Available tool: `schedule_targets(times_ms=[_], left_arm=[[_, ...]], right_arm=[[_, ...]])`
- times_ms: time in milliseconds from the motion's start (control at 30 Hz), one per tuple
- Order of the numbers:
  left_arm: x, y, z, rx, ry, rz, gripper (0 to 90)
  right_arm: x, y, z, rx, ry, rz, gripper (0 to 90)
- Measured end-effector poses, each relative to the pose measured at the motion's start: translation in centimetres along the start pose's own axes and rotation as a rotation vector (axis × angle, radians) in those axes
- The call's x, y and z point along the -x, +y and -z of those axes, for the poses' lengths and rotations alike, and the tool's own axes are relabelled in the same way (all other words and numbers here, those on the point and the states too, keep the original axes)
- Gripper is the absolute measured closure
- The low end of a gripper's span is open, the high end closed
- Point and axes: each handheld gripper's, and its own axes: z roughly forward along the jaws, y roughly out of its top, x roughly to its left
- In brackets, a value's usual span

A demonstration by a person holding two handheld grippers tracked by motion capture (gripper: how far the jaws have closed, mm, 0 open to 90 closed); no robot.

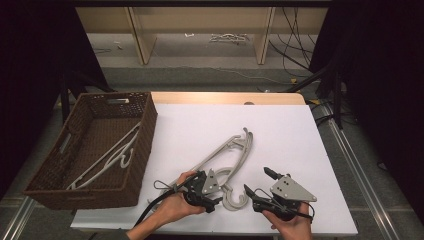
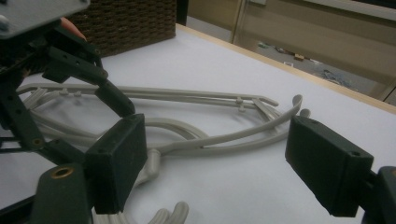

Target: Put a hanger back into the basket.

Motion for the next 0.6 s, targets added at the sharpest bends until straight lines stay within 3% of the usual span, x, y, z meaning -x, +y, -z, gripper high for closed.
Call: schedule_targets(times_ms=[233,300,367,600], left_arm=[[-0.6,0.2,-0.8,-0.023,-0.017,-0.004,42.4],[-0.7,0.3,-1.0,-0.030,-0.025,-0.025,47.0],[-0.7,0.3,-1.2,-0.038,-0.033,-0.022,50.9],[-0.7,0.8,-2.2,-0.083,-0.068,-0.030,55.7]], right_arm=[[0.0,0.0,0.0,0.002,0.001,0.004,21.8],[0.0,0.0,-0.1,-0.016,0.010,0.005,21.8],[-0.1,0.0,0.0,-0.018,0.015,-0.013,21.8],[-0.2,0.0,0.0,-0.017,0.017,-0.008,21.8]])
